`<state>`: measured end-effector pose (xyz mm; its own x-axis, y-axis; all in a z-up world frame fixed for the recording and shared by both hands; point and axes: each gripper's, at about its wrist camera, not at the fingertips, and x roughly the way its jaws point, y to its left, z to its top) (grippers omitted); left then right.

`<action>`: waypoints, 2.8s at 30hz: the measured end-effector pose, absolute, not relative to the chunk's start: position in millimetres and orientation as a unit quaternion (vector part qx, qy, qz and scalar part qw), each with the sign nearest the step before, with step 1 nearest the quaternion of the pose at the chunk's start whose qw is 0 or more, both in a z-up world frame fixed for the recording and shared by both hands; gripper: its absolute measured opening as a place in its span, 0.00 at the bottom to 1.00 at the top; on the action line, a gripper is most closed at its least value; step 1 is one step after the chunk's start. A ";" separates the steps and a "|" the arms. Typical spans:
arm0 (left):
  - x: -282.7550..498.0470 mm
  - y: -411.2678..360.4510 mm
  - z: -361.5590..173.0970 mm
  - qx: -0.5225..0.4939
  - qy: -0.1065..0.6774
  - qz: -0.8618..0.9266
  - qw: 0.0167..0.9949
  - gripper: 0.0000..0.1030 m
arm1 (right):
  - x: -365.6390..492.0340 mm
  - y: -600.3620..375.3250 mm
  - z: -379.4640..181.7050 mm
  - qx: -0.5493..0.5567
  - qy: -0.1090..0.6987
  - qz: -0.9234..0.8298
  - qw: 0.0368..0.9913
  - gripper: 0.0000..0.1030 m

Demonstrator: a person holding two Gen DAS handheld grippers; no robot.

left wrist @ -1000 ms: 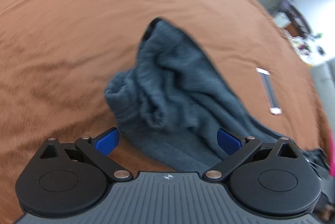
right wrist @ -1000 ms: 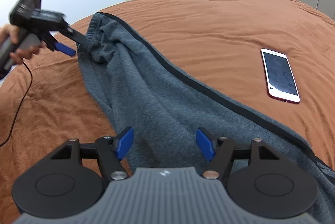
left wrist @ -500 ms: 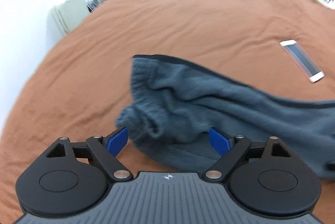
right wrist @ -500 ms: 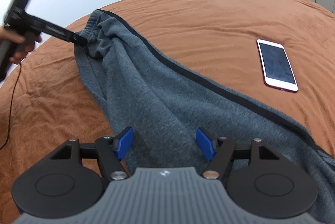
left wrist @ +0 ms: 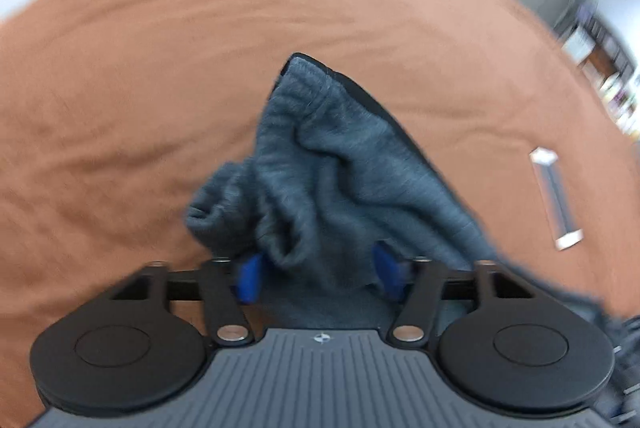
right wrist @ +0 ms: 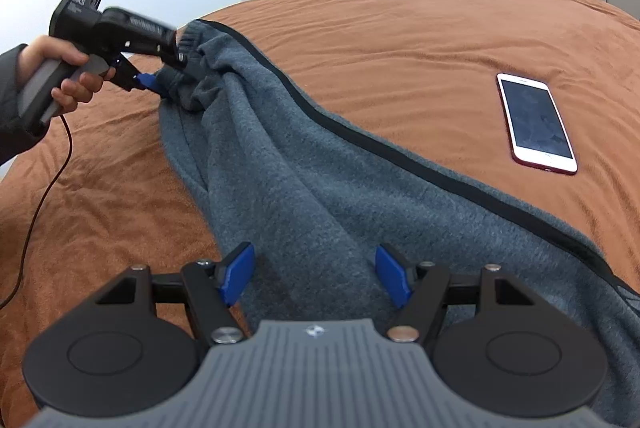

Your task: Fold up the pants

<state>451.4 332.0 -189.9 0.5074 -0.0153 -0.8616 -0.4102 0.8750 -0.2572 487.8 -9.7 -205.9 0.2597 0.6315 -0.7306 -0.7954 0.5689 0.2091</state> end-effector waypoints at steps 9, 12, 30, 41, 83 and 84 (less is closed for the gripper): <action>437.0 328.7 -186.4 -0.207 0.479 0.131 0.843 0.11 | 485.8 -9.5 -212.3 -0.101 0.410 0.458 0.782 0.63; 421.8 327.2 -173.8 -0.198 0.472 0.125 0.850 0.11 | 486.7 -12.6 -211.3 -0.104 0.410 0.460 0.781 0.63; 416.2 385.1 -175.2 -0.281 0.488 0.097 0.820 0.11 | 484.1 -22.8 -203.7 -0.087 0.415 0.451 0.786 0.63; 423.8 372.1 -217.0 -0.257 0.515 0.080 0.814 0.55 | 480.6 -46.2 -189.2 -0.042 0.414 0.427 0.803 0.68; 424.5 322.0 -238.6 -0.325 0.387 0.090 0.858 1.00 | 490.7 -482.2 -244.5 0.359 0.372 -0.038 0.855 0.79; 424.2 321.9 -238.8 -0.325 0.386 0.092 0.859 1.00 | 492.8 -481.2 -244.9 0.361 0.372 -0.044 0.854 0.63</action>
<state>424.2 321.9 -238.8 0.6857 -0.0927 -0.7220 -0.4084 0.7720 -0.4870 492.8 -481.2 -244.9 0.7187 0.1929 -0.6680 0.3442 0.7361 0.5828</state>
